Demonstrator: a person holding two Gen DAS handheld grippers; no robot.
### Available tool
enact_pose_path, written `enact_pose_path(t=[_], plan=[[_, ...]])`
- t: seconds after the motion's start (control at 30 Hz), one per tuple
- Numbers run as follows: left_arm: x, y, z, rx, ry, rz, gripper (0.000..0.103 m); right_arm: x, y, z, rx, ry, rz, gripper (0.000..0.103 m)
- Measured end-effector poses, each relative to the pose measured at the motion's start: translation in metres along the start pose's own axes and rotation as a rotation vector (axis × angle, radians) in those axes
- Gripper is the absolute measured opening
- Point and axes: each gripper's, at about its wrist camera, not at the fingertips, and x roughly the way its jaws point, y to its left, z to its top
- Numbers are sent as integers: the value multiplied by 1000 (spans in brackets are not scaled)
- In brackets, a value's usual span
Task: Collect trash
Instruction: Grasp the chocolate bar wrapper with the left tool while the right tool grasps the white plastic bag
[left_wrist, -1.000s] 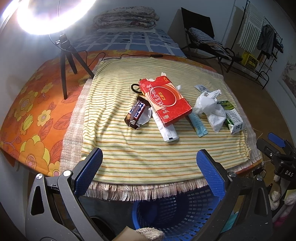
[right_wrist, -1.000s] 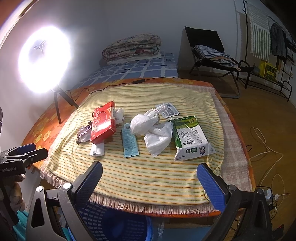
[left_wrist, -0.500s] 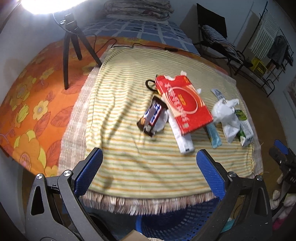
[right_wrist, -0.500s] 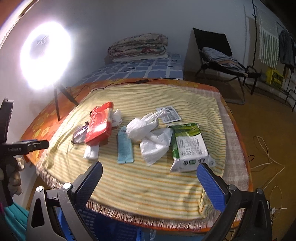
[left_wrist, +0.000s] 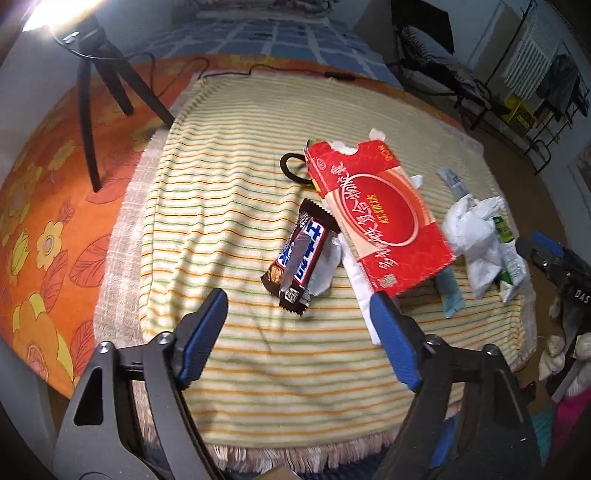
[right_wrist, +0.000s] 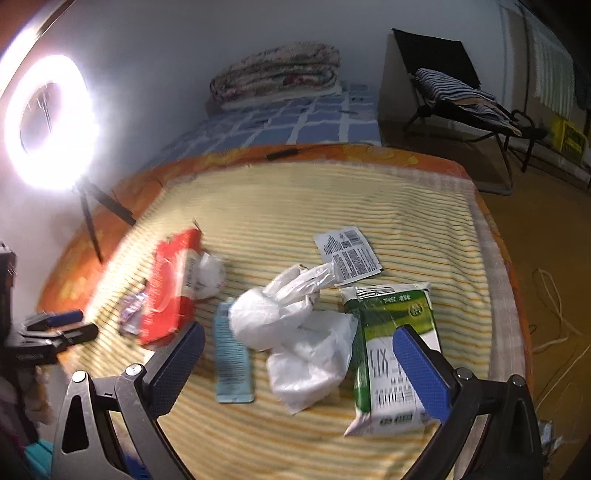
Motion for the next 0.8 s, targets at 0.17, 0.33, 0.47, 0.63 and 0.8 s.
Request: enact_pose_path(t=[0.17,0.33,0.47,0.63,0.8], plan=[[20,-3,11,7,29,2,69,23,6,8,-51,17,-27,101],[41,-9,21,36,53,11,55,41,11,14,-60,41,-24,101],[54,-9,24,39,78,12,42,56,19,15,-87,68,-19,101],[55,-3,27,15,69,2,22,73,23,13,-96,108,-13,94],[51,4,31,-13,50,6,15,81,21,10,-80,145,11,70]])
